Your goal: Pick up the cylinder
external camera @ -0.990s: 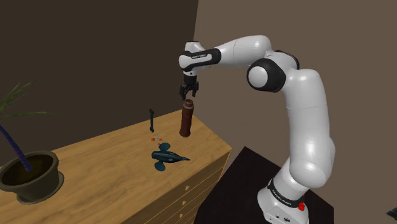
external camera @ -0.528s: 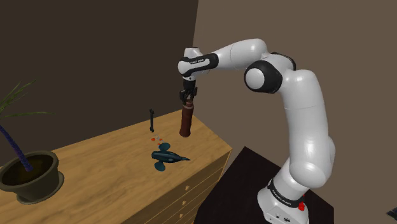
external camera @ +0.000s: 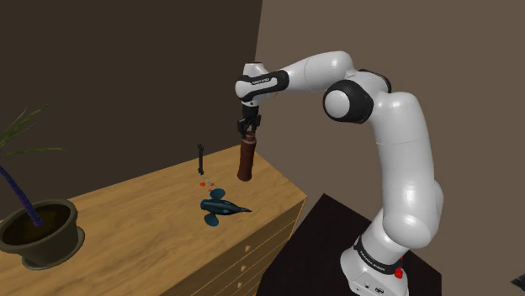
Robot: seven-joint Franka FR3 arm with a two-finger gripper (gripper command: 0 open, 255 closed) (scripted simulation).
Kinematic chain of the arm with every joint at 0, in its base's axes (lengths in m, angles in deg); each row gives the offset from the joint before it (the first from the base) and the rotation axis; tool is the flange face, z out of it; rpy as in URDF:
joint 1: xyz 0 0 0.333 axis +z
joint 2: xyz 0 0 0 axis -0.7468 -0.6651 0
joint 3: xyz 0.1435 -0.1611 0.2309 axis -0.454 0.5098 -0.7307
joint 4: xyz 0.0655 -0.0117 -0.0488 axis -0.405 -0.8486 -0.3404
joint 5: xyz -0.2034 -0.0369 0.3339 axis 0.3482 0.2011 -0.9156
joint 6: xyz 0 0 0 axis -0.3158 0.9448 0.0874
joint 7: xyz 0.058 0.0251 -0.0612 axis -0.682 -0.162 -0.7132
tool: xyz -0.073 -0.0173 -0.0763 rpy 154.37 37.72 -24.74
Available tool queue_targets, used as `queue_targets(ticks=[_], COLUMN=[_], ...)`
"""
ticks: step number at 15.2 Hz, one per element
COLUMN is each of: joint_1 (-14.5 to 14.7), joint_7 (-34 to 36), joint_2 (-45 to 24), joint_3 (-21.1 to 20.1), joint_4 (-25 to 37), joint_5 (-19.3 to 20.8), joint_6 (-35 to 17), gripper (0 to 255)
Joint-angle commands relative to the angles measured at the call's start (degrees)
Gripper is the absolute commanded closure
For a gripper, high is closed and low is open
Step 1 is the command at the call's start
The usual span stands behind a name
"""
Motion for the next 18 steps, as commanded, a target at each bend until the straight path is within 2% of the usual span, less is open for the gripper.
queue_targets(ticks=[1, 18], joint_1=[-0.04, -0.07], joint_7=[-0.06, 0.29], joint_2=[-0.07, 3.43], joint_3=[0.0, 0.36], joint_4=[-0.07, 6.14], joint_5=[-0.01, 0.57], joint_6=[-0.03, 9.64], gripper=[255, 255])
